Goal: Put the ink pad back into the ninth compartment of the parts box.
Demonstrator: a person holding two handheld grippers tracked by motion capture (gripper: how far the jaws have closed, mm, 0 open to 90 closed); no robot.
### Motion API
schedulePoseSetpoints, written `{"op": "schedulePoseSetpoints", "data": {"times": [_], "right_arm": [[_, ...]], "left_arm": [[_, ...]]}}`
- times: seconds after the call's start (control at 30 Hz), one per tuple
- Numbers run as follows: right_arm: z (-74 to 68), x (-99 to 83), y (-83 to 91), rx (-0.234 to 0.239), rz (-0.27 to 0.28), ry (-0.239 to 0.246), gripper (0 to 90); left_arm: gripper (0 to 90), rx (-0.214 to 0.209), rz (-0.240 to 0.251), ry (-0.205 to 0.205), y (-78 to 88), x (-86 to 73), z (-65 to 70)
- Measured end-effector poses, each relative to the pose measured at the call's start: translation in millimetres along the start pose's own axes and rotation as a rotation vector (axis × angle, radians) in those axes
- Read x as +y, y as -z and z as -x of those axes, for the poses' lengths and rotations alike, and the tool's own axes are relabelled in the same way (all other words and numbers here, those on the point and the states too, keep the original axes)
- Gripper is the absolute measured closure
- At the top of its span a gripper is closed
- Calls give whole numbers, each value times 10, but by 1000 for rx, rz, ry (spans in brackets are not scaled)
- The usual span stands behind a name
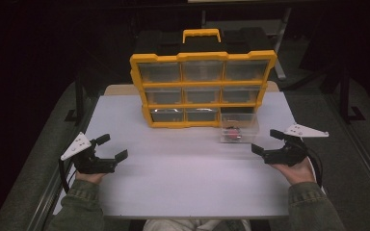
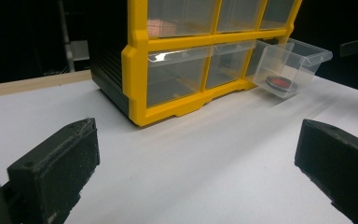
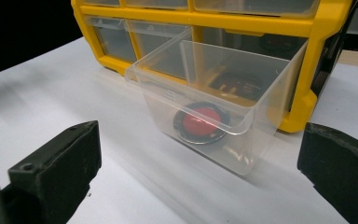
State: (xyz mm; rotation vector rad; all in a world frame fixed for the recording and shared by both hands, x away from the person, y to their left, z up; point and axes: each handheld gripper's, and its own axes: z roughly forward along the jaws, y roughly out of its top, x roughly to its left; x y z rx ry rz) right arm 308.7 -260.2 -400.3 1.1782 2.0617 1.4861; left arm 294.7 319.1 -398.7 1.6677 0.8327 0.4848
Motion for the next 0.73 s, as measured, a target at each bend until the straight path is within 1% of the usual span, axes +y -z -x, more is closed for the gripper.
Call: {"op": "schedulePoseSetpoints", "data": {"times": [0.2, 0.37, 0.6, 0.73], "right_arm": [[-13, -97, 74, -8, 16, 11, 0], [3, -159, 152, -15, 41, 3, 0], [17, -191, 199, -12, 56, 7, 0], [11, -206, 207, -15, 54, 14, 0]], "left_arm": [[0, -1, -2, -3, -4, 0, 10], [0, -2, -3, -2, -6, 0, 11], [0, -3, -1, -1, -4, 0, 9], [0, -3, 1, -2, 0, 2, 14]]}}
